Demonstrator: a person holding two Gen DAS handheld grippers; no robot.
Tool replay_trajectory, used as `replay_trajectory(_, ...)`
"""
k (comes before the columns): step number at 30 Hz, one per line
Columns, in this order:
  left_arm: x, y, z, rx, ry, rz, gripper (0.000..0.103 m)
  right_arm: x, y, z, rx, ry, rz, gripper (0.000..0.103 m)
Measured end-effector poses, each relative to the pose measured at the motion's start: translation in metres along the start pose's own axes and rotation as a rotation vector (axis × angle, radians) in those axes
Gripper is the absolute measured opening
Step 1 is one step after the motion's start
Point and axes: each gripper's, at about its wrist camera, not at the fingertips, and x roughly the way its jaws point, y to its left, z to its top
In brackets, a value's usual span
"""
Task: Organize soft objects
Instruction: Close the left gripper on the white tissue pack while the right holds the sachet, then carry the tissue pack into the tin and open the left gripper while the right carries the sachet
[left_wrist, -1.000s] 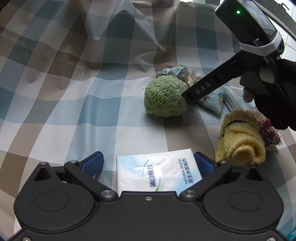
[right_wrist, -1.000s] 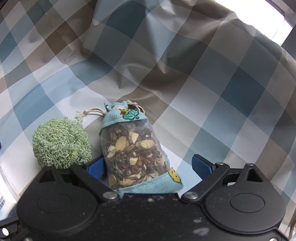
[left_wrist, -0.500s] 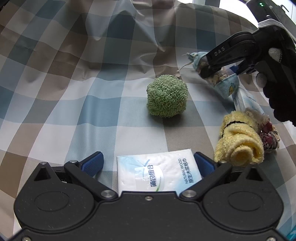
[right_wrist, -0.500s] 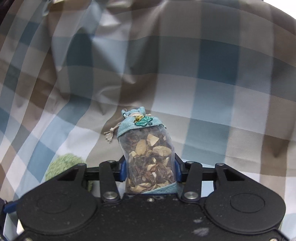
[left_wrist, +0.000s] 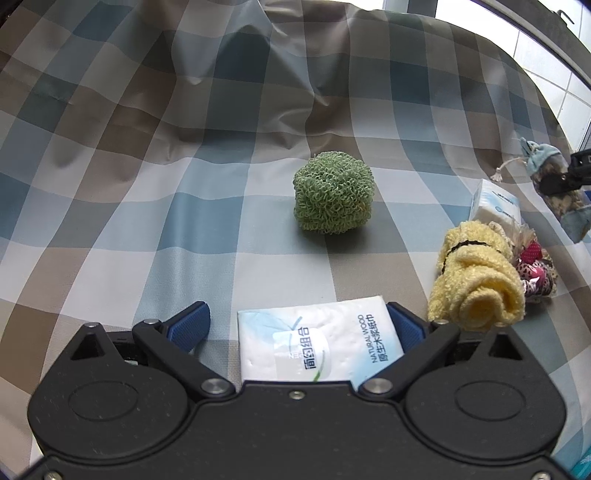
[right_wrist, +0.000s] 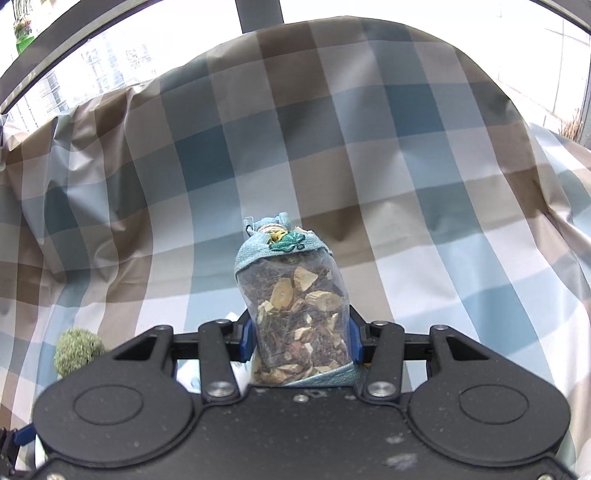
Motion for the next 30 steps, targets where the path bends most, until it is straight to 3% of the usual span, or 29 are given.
replay_trajectory(9, -0.022, 0.003, 0.002, -0.028, 0.026, -0.005, 0.097, -0.017, -0.036, -0.057, 0.094, 0.017, 0.016, 0.046)
replay_trajectory(18, -0.02, -0.015, -0.008, 0.05, 0.07, 0.067, 0.097, -0.035, -0.041, -0.084, 0.181, 0.025, 0.084, 0.046)
replay_trajectory(21, -0.015, -0.015, -0.009, 0.054, 0.084, 0.076, 0.093, -0.046, -0.037, -0.089, 0.178, 0.016, 0.092, 0.046)
replay_trajectory(23, -0.018, -0.012, -0.007, 0.034, 0.076, 0.066, 0.073, -0.055, -0.035, -0.093, 0.172, 0.01, 0.097, 0.046)
replay_trajectory(24, -0.021, -0.011, -0.006, 0.024, 0.078, 0.076, 0.07, -0.06, -0.034, -0.096, 0.172, 0.007, 0.102, 0.046)
replay_trajectory(30, -0.057, -0.008, -0.001, -0.058, 0.071, 0.035, 0.07, -0.101, -0.033, -0.105, 0.165, -0.029, 0.129, 0.046)
